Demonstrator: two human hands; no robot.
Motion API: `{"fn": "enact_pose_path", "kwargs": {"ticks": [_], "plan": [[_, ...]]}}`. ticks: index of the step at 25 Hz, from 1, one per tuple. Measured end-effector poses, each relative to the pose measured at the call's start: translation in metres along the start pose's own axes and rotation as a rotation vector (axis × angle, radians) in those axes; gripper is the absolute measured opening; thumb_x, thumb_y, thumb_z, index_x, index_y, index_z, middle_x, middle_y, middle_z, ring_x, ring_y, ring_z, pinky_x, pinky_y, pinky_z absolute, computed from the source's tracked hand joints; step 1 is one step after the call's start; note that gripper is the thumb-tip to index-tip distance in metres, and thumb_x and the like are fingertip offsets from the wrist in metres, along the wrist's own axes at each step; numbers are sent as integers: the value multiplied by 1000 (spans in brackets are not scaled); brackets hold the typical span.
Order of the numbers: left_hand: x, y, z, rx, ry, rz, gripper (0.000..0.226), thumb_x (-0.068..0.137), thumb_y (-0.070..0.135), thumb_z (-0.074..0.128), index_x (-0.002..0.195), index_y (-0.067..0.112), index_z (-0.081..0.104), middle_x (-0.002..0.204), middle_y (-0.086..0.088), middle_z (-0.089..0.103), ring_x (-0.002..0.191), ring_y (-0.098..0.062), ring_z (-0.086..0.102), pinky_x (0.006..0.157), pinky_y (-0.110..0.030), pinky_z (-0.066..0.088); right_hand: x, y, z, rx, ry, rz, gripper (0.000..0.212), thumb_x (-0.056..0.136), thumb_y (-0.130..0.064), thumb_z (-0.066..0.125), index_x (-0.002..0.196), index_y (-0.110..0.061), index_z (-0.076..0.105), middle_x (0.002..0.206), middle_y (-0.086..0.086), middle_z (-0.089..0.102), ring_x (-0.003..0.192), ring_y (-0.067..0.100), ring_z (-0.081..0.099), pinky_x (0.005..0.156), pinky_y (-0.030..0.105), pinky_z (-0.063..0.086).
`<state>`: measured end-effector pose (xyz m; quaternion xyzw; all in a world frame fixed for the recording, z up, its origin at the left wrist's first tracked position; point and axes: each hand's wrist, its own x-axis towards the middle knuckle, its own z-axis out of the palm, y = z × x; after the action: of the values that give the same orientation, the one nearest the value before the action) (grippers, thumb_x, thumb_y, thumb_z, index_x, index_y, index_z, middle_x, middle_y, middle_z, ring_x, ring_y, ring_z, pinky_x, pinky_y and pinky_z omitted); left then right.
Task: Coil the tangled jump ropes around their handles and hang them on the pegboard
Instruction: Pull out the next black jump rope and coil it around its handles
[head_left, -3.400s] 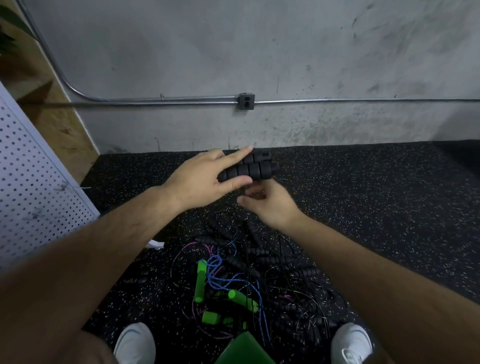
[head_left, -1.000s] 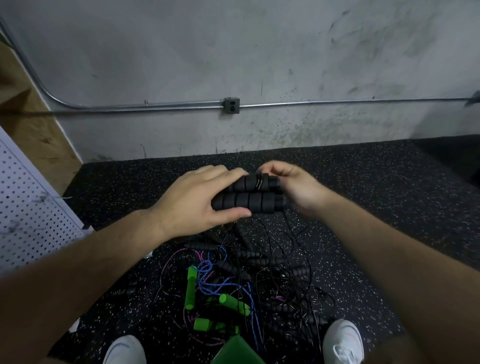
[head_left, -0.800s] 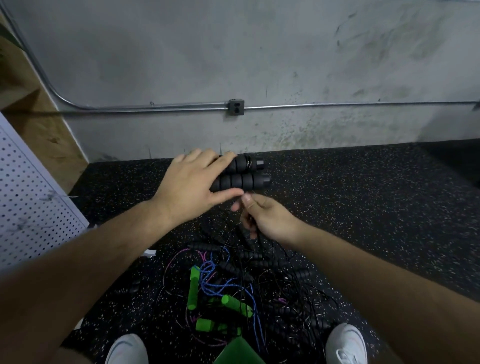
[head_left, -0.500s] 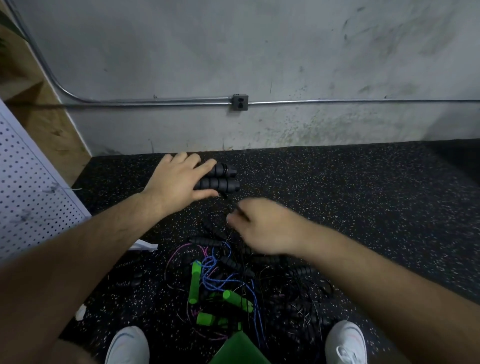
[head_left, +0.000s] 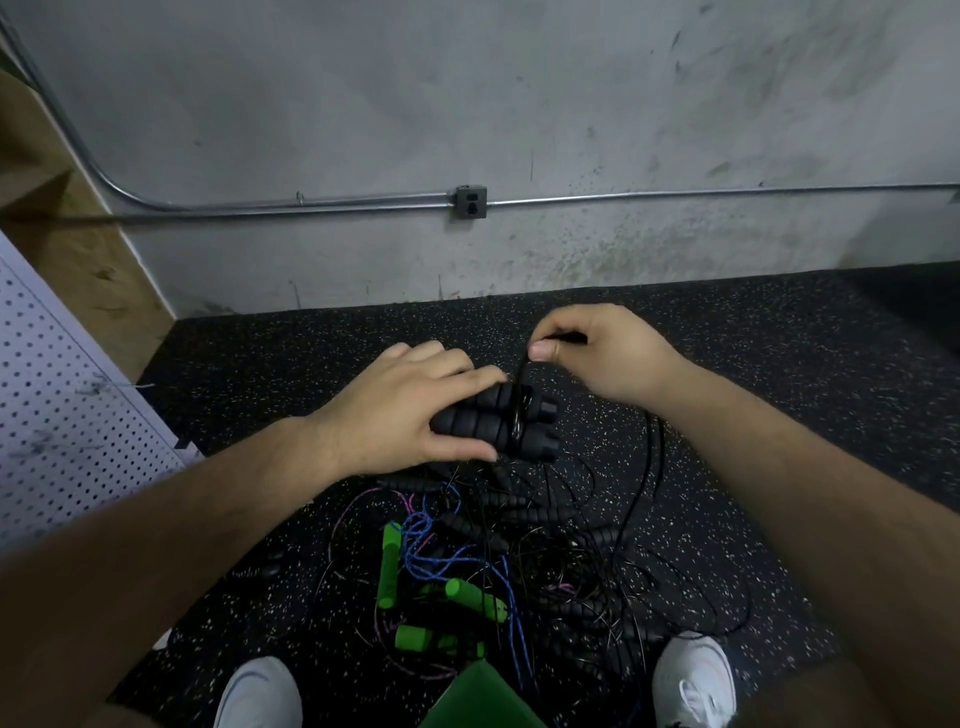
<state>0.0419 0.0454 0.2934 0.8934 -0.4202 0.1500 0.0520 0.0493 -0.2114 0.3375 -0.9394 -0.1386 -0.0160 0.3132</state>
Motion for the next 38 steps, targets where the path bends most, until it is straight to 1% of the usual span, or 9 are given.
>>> {"fn": "enact_pose_path", "kwargs": {"ticks": [5, 10, 14, 18, 22, 24, 30, 35, 38], "plan": [[8, 7, -11, 40, 130, -141, 83, 83, 85, 38, 147, 32, 39, 121, 9, 56, 108, -15, 50, 92, -39, 45, -6, 4, 28, 471, -155, 202, 15, 101, -12, 56, 97, -19, 69, 87, 7, 74, 75, 16, 65, 73, 25, 52], [13, -8, -5, 278, 180, -291, 86, 87, 81, 36, 149, 23, 43, 118, -2, 59, 107, -27, 55, 87, -43, 43, -29, -18, 74, 348, -407, 203, 36, 108, -40, 33, 110, -15, 59, 73, 2, 59, 55, 13, 59, 57, 24, 49], [5, -33, 1, 321, 87, -357, 87, 83, 78, 38, 150, 23, 44, 119, -5, 60, 108, -29, 53, 87, -45, 42, -30, -35, 78, 320, -425, 216, 37, 108, -37, 38, 109, -5, 56, 73, 5, 51, 55, 18, 48, 52, 31, 43], [2, -37, 2, 268, 0, -392, 86, 80, 77, 41, 151, 28, 41, 126, -1, 57, 114, -26, 50, 94, -43, 39, -31, -52, 51, 43, -303, 78, 31, 106, -33, 44, 84, -14, 56, 69, -1, 54, 54, 12, 47, 50, 26, 35], [8, -26, 1, 181, -100, -293, 86, 78, 78, 44, 152, 36, 36, 128, 7, 51, 116, -17, 42, 99, -36, 32, -28, -56, 26, -477, -6, -121, 26, 103, -42, 46, 97, -25, 64, 82, -7, 63, 71, 17, 58, 58, 28, 39], [8, -19, 0, 94, -120, -177, 84, 78, 80, 46, 149, 36, 41, 123, 10, 51, 112, -13, 41, 96, -35, 32, -21, -49, 13, -493, 66, -135, 25, 99, -49, 50, 97, -30, 67, 84, -11, 66, 77, 12, 60, 62, 28, 42], [6, 0, -17, -224, -123, -106, 80, 75, 83, 49, 144, 44, 42, 119, 20, 49, 114, -6, 40, 103, -39, 33, -3, -1, 4, 166, -43, -47, 9, 86, -37, 74, 86, -28, 73, 82, -10, 71, 73, 2, 61, 71, 26, 49], [6, 8, -27, -530, -138, -152, 79, 79, 59, 68, 149, 39, 37, 123, 24, 45, 126, -6, 40, 113, -43, 34, -5, 11, 25, 695, -97, 28, 10, 98, -5, 58, 97, 3, 64, 86, 6, 65, 73, 11, 59, 66, 23, 50], [8, 14, -25, -481, 70, -267, 80, 80, 57, 71, 150, 34, 39, 127, 17, 49, 126, -9, 41, 114, -48, 34, -18, 1, 56, 692, -177, 186, 25, 105, -11, 45, 87, -10, 62, 70, 1, 59, 66, 17, 52, 61, 32, 46]]}}
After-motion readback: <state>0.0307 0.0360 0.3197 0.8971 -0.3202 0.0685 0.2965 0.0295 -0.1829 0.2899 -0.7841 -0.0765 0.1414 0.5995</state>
